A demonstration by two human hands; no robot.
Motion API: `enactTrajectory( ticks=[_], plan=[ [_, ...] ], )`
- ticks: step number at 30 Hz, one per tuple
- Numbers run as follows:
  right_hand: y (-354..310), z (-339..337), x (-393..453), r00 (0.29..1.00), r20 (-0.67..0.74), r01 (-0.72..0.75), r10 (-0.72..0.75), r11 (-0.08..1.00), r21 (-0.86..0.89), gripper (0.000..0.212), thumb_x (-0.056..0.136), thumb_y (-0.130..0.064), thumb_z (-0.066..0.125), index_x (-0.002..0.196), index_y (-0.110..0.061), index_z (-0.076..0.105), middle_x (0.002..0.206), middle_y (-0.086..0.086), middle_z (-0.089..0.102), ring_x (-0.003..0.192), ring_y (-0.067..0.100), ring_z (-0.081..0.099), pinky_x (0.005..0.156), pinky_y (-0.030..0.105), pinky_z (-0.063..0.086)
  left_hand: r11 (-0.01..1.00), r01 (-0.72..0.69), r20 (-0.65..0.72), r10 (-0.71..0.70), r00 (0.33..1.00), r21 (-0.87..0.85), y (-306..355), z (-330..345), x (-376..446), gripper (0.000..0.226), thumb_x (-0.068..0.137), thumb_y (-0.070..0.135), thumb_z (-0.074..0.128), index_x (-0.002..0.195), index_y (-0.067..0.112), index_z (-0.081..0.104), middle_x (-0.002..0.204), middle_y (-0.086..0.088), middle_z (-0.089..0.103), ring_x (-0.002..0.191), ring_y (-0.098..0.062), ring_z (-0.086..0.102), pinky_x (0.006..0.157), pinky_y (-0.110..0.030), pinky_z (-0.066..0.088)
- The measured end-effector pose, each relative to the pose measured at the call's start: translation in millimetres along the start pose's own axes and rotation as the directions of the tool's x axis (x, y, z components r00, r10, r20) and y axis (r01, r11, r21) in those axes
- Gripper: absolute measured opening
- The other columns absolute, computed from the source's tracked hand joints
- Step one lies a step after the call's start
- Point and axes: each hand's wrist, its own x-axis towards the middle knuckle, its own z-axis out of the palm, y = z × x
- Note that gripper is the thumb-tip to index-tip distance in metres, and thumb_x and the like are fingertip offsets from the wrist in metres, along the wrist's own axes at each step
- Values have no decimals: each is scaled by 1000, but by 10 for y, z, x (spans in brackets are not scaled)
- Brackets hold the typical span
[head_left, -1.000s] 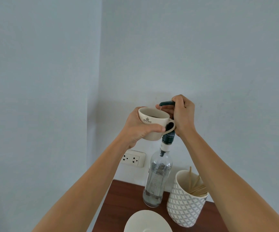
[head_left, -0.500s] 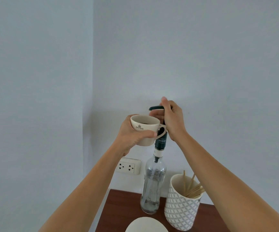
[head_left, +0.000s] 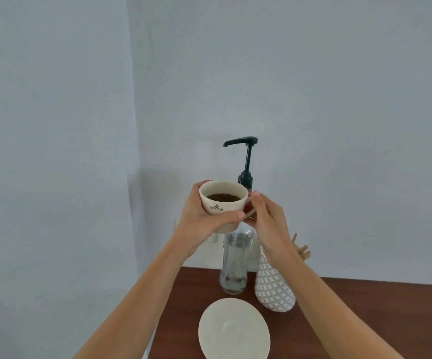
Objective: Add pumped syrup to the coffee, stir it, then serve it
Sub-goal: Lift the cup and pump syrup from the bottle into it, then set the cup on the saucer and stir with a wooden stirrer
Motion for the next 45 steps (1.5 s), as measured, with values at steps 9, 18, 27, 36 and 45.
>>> enactTrajectory(
  ticks=[9, 18, 27, 36, 45],
  plan=[
    [664, -197, -618, 981, 40, -193, 191, 981, 30, 40, 106, -22, 42, 89, -24, 78, 92, 13, 78, 99, 34, 72, 90, 52, 58, 997, 71, 88, -72, 994, 16, -729, 132, -732, 74, 72, -5, 87, 127, 24, 47, 117, 4, 65, 103, 5, 66, 80, -16, 56],
    [1305, -321, -1174, 921, 28, -389, 389, 921, -15, 37, 103, -11, 42, 100, -13, 79, 100, 5, 79, 104, 24, 71, 100, 51, 53, 973, 173, 75, -185, 980, 150, -1476, 218, -1331, 97, 55, 34, 98, 136, 26, 45, 125, 16, 65, 124, -13, 62, 106, -45, 51],
    [1417, -318, -1343, 884, 25, -466, 466, 885, -13, 46, 100, -7, 43, 89, -30, 81, 95, -1, 80, 98, 23, 72, 97, 47, 54, 949, 158, 64, -181, 981, 273, -1644, 256, -1519, 102, 49, 56, 96, 135, 39, 44, 130, 22, 62, 127, -7, 57, 111, -52, 43],
    [1255, -464, -1287, 977, -90, -211, 193, 931, -296, 19, 100, -20, 57, 114, -27, 67, 107, -14, 71, 100, -5, 64, 85, 19, 52, 936, 136, 70, -167, 984, 324, -1694, 279, -1511, 99, 47, 69, 89, 131, 59, 38, 138, 36, 50, 135, 7, 44, 118, -56, 31],
    [1105, -1223, -452, 992, -108, -117, 64, 779, -617, 27, 89, -23, 72, 117, -19, 73, 103, 7, 64, 80, 15, 59, 71, 14, 39, 920, 170, 45, -199, 979, 353, -1712, 257, -1563, 95, 54, 71, 83, 136, 49, 41, 136, 38, 50, 132, 19, 38, 122, -59, 23]
  ],
)
